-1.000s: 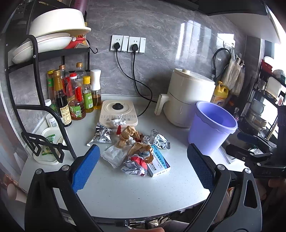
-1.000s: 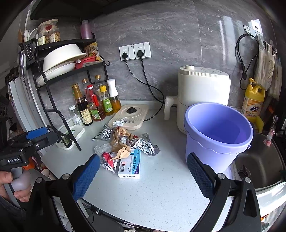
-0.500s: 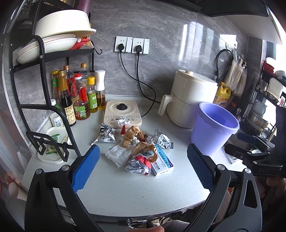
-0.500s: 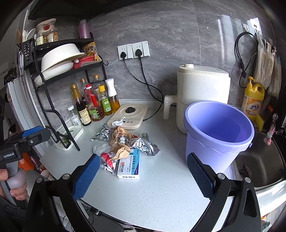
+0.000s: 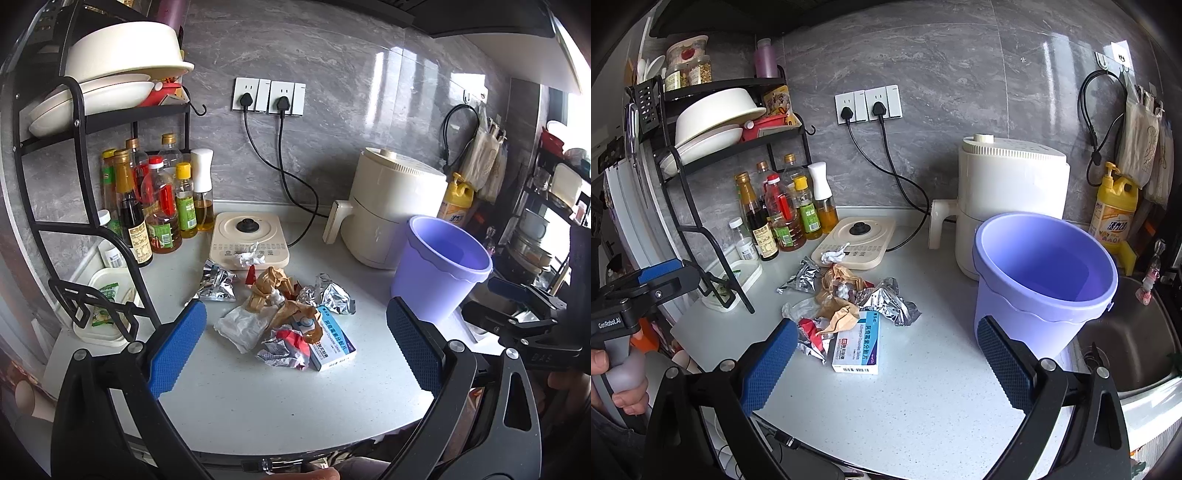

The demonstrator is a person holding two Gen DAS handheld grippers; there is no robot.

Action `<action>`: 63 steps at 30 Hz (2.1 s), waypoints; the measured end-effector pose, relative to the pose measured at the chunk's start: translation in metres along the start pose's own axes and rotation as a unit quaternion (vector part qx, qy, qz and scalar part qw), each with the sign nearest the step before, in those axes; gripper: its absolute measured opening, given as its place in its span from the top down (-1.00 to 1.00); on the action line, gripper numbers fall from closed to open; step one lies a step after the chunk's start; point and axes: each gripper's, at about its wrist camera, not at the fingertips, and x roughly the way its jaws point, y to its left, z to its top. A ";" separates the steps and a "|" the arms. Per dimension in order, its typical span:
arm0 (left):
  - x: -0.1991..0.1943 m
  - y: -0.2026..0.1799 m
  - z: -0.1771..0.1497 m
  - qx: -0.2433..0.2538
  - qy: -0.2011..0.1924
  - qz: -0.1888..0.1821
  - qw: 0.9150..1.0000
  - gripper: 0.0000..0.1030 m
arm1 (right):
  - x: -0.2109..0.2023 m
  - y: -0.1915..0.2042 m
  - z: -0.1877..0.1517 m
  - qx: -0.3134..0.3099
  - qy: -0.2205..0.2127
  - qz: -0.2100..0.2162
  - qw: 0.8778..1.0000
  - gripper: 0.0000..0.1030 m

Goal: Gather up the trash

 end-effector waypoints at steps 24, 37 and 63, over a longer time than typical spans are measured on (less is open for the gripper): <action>0.018 0.001 0.000 -0.007 0.018 -0.004 1.000 -0.88 | 0.023 0.005 0.001 -0.008 0.006 0.026 1.000 -0.85; 0.041 0.017 -0.007 -0.026 0.036 -0.024 0.999 -0.78 | 0.093 0.007 -0.007 -0.028 0.076 0.056 0.995 -0.56; 0.191 0.061 -0.067 -0.193 0.181 -0.053 0.963 -0.26 | 0.237 -0.009 0.003 -0.101 0.178 0.055 0.977 -0.22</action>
